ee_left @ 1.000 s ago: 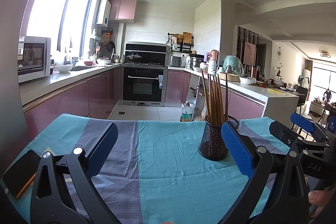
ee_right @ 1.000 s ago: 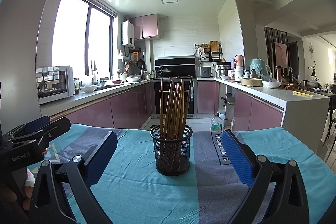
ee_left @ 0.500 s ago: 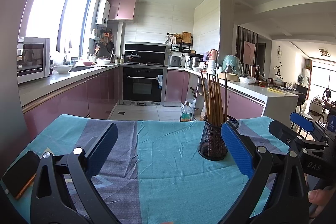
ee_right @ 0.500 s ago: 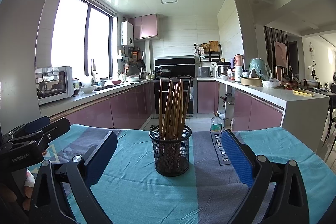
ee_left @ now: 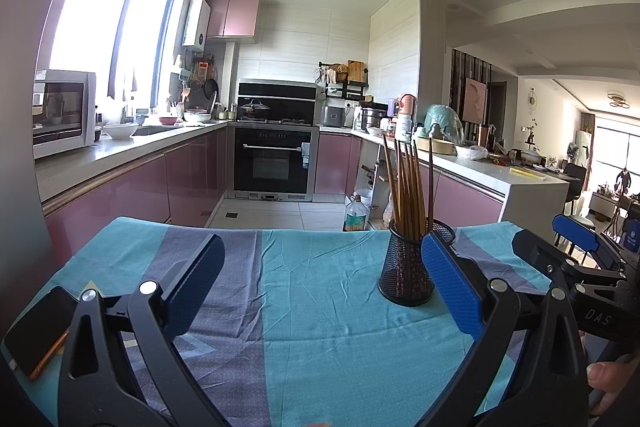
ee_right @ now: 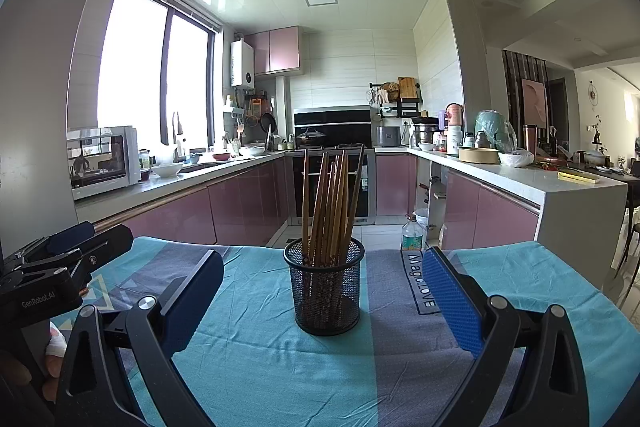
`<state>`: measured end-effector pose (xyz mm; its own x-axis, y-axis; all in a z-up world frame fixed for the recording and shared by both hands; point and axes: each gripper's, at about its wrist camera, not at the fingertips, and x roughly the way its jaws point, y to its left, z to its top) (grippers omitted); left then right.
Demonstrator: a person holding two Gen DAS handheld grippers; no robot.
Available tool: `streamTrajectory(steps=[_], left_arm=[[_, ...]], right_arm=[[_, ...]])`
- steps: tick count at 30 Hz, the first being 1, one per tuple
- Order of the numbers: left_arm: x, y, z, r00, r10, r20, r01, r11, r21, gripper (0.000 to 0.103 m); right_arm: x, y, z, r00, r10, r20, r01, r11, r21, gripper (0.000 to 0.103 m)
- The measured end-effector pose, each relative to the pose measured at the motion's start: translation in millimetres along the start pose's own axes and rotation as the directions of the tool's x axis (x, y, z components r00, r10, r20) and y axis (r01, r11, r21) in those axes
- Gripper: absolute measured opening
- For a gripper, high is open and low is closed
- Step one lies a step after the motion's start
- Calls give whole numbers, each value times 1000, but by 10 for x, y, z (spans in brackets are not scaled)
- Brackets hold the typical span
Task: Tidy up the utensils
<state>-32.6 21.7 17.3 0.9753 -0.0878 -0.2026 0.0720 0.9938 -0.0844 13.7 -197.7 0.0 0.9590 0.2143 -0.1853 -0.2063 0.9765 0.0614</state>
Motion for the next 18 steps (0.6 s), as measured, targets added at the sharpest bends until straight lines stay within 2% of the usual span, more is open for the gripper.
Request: streamTrajectory(steps=[18], left_arm=[[-5, -13, -5, 1000, -1, -3, 1, 1000, 1, 97]], right_arm=[[8, 15, -11, 1000, -4, -1, 4, 1000, 3, 96]])
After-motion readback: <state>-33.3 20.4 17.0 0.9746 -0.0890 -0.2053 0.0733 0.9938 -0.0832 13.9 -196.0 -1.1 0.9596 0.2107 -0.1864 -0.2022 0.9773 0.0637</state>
